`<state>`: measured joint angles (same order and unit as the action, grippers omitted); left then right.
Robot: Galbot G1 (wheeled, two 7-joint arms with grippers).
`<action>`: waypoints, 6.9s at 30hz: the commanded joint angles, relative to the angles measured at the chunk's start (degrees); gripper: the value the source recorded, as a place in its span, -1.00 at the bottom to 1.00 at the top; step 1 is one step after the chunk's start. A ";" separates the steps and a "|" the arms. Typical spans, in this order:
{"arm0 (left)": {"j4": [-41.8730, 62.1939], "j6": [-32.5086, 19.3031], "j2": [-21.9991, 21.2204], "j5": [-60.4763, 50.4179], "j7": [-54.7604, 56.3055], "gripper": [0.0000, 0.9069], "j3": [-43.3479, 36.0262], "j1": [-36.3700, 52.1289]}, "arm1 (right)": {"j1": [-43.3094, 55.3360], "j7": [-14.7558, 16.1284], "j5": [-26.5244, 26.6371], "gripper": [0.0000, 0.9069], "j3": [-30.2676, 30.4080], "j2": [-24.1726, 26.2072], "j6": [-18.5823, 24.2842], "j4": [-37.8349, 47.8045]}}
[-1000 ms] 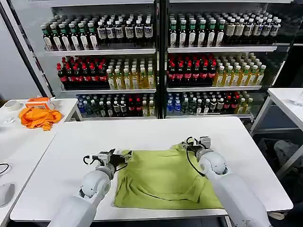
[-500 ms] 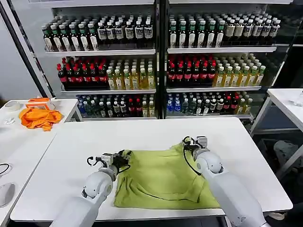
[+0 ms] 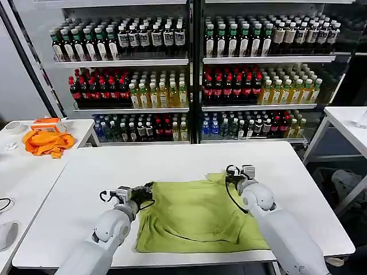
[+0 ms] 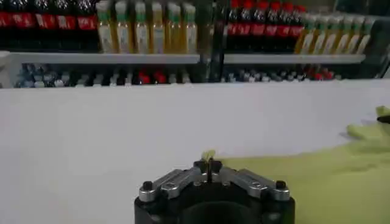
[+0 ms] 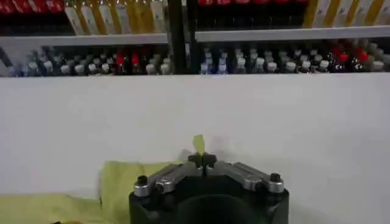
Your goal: Fold and organize the clothes.
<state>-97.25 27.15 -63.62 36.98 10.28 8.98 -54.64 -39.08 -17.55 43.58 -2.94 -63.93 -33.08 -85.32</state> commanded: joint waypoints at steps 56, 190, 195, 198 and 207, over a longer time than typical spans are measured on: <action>-21.14 -5.29 2.80 -18.61 -1.22 1.00 5.06 -28.91 | -47.51 1.51 -7.47 1.00 -26.22 4.40 -0.06 -37.17; -21.15 -2.01 -12.80 10.04 10.85 1.00 11.84 -30.39 | -48.31 1.65 -9.70 1.00 -27.68 1.77 0.23 -39.25; -18.65 -0.92 -13.19 10.93 9.90 1.00 10.35 -28.46 | -48.39 1.63 -9.69 1.00 -27.77 1.76 0.22 -39.35; -17.35 -0.79 -13.19 11.66 9.74 1.00 10.28 -27.60 | -48.43 1.63 -9.65 1.00 -27.86 1.79 0.20 -39.53; -18.04 -1.94 -13.56 21.42 8.30 -0.64 10.96 -26.49 | -48.73 1.51 -9.63 1.00 -27.95 1.83 0.17 -39.78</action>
<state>-116.09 24.90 -77.11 51.56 19.59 19.92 -81.34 -87.81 -15.95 33.93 -30.93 -62.02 -32.88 -125.04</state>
